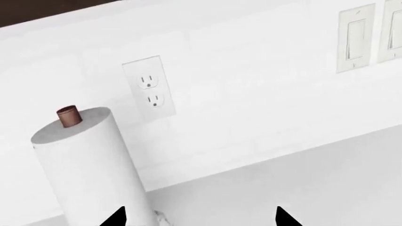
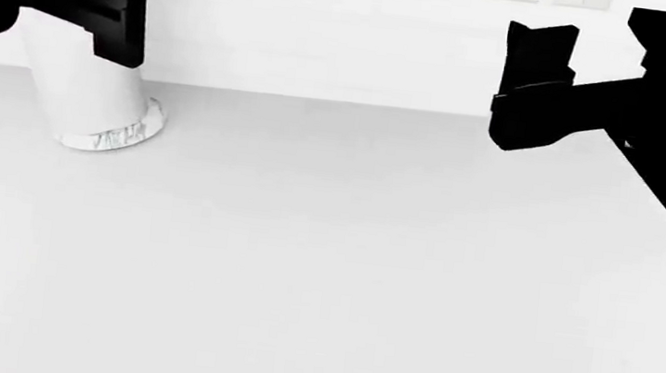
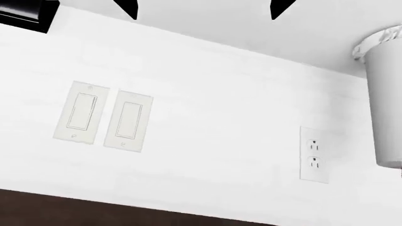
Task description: Pick and place the shaker into the drawer. Then close the cabinet.
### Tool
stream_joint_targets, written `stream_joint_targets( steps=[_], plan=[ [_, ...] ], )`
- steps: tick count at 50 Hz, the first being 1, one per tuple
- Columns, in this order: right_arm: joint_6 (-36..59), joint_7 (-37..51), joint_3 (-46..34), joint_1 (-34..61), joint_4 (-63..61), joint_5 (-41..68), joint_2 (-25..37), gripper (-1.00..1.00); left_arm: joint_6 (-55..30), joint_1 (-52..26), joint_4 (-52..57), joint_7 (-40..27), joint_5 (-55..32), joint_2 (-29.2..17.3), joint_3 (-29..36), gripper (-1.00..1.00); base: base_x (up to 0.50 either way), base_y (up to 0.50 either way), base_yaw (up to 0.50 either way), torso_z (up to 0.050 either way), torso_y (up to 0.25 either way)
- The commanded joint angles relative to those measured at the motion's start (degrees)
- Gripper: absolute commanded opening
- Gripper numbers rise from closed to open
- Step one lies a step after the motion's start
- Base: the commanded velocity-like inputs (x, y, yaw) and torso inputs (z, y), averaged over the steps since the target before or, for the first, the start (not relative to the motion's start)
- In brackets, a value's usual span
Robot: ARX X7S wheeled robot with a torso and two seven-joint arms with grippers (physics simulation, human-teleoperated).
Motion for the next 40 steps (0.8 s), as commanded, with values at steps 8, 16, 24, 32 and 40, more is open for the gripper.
stream_joint_targets(
  steps=[8,16,24,32,40],
  plan=[
    [9.47,-11.18,-0.95,15.35,-12.49,-32.55,-2.62,1.00,0.84,0.26,0.49,-0.27,-0.75,-0.97,0.65,1.00,0.00,0.00,0.00,0.000,0.000],
    [8.79,-14.60,-3.20,17.39,-17.18,-40.03,-3.20,1.00,1.10,0.29,0.57,-0.04,-0.56,-1.18,0.97,1.00,0.00,0.00,0.00,0.000,0.000],
    [8.79,-14.94,-3.96,19.82,-17.97,-40.96,-4.00,1.00,1.29,0.19,0.77,0.01,-0.53,-1.33,1.34,1.00,0.00,0.00,0.00,0.000,0.000],
    [6.94,-18.25,-2.26,24.65,-11.25,-42.25,-5.44,1.00,1.54,0.06,0.76,0.09,-0.51,-1.44,1.68,1.00,0.00,0.00,0.00,0.000,0.000],
    [3.84,-19.75,1.06,29.12,1.58,-40.92,-9.79,1.00,1.73,-0.27,0.72,-0.32,-1.00,-1.62,2.11,1.00,0.00,0.00,0.00,0.000,0.000]
  ],
)
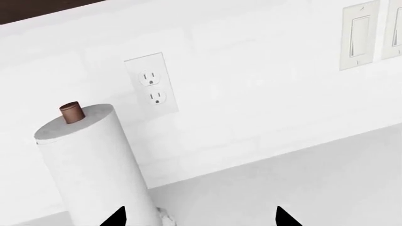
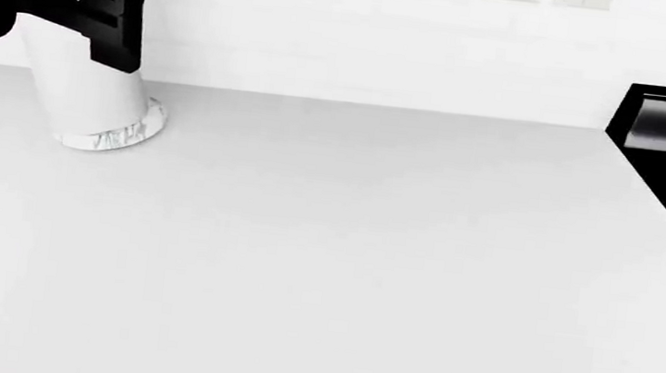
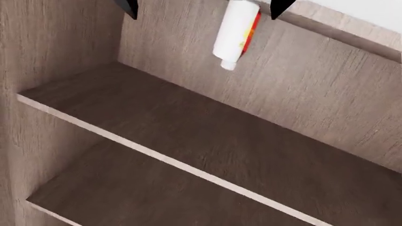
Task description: Pick and place the shaker into the drawer. Then close the cabinet.
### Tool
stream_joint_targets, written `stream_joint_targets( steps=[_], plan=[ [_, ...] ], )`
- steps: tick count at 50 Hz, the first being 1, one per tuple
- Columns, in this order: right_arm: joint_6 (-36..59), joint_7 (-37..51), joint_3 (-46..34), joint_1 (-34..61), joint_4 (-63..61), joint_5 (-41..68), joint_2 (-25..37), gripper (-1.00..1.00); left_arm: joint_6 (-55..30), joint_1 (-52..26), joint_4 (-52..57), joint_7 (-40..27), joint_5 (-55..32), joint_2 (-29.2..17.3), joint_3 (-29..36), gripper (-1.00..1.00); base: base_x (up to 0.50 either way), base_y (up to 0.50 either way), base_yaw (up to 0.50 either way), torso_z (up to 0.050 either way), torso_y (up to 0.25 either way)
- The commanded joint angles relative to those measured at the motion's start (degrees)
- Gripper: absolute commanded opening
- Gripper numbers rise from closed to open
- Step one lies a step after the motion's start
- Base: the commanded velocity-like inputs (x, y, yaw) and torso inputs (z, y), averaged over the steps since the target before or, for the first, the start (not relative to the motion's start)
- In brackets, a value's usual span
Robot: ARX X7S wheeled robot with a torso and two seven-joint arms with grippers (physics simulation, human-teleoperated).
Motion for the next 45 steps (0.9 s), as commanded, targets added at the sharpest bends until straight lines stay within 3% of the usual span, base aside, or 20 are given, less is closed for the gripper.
stream_joint_targets(
  steps=[1,9,45],
  plan=[
    [-3.37,-2.62,3.37,5.84,13.00,-0.45,-4.68,1.00,0.28,-0.41,-0.01,-0.37,-0.47,-0.24,0.59,1.00,0.00,0.00,0.00,0.000,0.000],
    [-5.27,-3.26,5.12,9.98,25.57,1.28,-9.49,1.00,0.43,-0.61,-0.02,-0.48,-0.77,-0.40,0.99,1.00,0.00,0.00,0.00,0.000,0.000],
    [-18.81,-34.73,-9.03,23.12,75.97,-19.85,-19.55,1.00,2.22,0.43,1.08,0.34,-1.12,-2.31,1.01,1.00,0.00,0.00,0.00,0.000,0.000]
  ],
)
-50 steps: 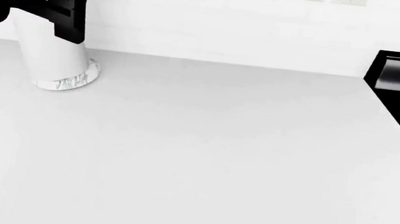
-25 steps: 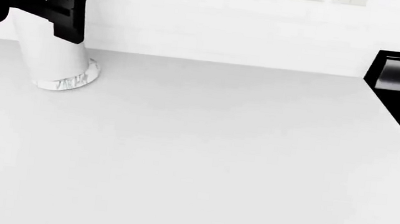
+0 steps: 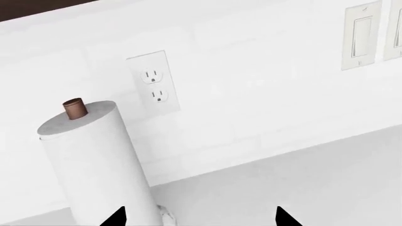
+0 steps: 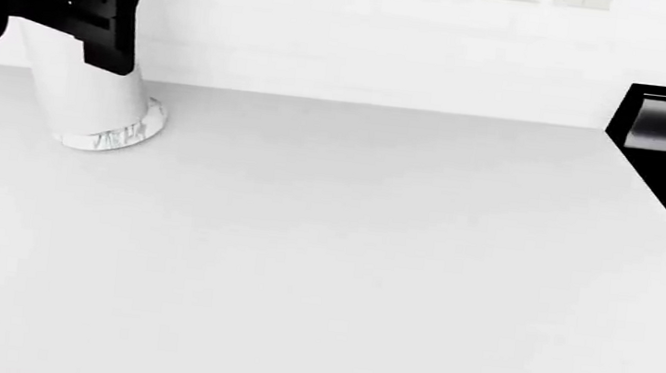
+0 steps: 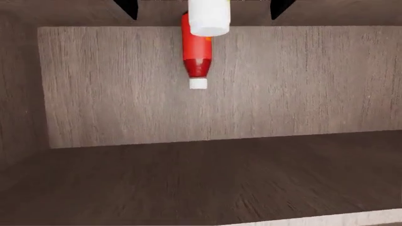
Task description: Pick and place the shaker into the drawer. Then close the cabinet.
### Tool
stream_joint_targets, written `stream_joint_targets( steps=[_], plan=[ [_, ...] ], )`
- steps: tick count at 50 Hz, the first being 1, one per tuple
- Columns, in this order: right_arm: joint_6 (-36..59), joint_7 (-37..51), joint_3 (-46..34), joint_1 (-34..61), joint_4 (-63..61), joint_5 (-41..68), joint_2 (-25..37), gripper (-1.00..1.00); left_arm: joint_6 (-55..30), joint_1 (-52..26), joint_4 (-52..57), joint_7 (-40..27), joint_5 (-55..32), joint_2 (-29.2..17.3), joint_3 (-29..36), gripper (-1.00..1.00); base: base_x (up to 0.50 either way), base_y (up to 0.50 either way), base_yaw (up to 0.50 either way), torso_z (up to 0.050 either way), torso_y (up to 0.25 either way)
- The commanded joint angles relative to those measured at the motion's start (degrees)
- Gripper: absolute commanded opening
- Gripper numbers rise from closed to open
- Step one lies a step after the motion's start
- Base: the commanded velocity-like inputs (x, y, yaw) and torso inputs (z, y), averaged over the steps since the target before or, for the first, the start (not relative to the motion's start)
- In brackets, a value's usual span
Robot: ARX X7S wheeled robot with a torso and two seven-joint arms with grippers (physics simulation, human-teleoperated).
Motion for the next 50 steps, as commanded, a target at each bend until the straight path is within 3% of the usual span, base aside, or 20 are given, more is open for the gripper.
stream_joint_targets(
  steps=[1,33,50],
  plan=[
    [-6.09,-10.10,-3.41,3.27,15.37,-5.65,-3.46,1.00,0.37,0.00,0.15,0.11,-0.15,-0.49,0.17,1.00,0.00,0.00,0.00,0.000,0.000],
    [-20.54,-30.08,-7.22,5.78,46.28,-14.32,-11.71,1.00,1.28,1.96,1.33,1.56,1.04,-1.41,1.05,1.00,0.00,0.00,0.00,0.000,0.000],
    [-18.43,-34.62,4.05,3.41,47.16,-24.57,-13.05,1.00,1.31,1.51,1.18,1.76,0.91,-1.80,1.63,1.00,0.00,0.00,0.00,0.000,0.000]
  ],
)
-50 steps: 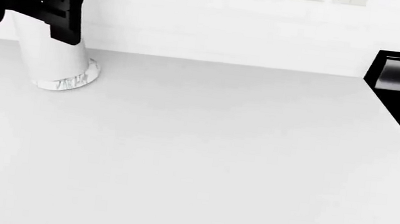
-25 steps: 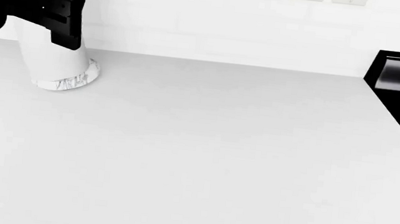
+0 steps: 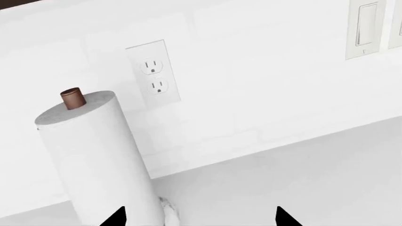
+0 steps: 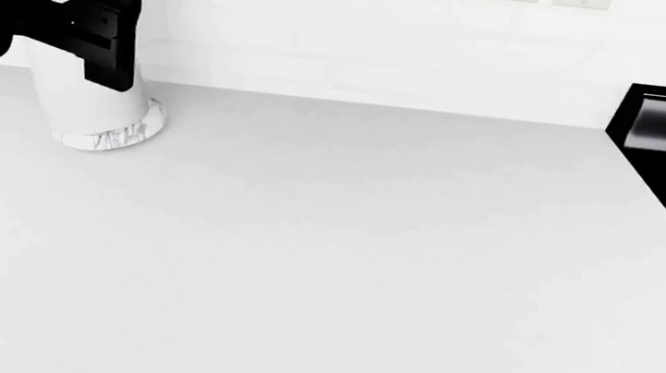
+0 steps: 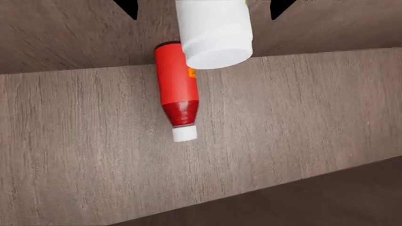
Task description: Pick and place the shaker into the drawer. Then close the cabinet.
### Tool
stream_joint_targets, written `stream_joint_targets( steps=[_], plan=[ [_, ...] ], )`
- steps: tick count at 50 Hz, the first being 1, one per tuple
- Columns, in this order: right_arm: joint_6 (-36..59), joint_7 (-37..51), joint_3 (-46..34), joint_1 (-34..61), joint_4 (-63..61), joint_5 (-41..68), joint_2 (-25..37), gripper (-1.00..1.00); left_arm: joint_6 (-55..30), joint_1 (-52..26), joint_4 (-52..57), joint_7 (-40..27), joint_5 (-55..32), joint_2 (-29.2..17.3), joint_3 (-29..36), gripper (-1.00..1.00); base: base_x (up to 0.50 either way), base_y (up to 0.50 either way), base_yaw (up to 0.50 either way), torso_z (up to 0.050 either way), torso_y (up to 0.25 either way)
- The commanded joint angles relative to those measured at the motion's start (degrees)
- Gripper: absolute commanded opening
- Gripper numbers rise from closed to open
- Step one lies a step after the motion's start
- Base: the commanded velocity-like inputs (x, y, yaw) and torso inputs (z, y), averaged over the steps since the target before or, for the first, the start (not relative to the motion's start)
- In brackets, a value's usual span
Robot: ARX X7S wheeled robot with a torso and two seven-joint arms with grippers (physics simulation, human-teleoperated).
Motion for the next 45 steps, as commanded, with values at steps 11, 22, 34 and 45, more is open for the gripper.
stream_joint_targets(
  steps=[11,22,34,45],
  plan=[
    [1.25,-6.15,15.41,-2.84,2.47,-18.04,-1.97,1.00,0.37,-0.18,0.03,0.17,-0.32,-0.61,0.51,1.00,0.00,0.00,0.00,0.000,0.000],
    [1.47,-9.29,26.70,-3.76,2.48,-31.50,-3.16,-1.00,0.80,0.18,0.47,0.53,-0.59,-0.98,0.54,1.00,0.00,0.00,0.00,0.000,0.000],
    [1.83,-11.25,32.81,-2.45,2.47,-39.30,-3.70,-1.00,1.25,0.17,0.51,0.38,-0.79,-1.17,0.74,1.00,0.00,0.00,0.00,0.000,0.000],
    [8.31,-12.65,32.82,2.38,-5.77,-40.66,-3.99,-1.00,1.73,-1.12,0.59,-1.22,-2.95,-2.03,0.49,1.00,0.00,0.00,0.00,0.000,0.000]
  ],
)
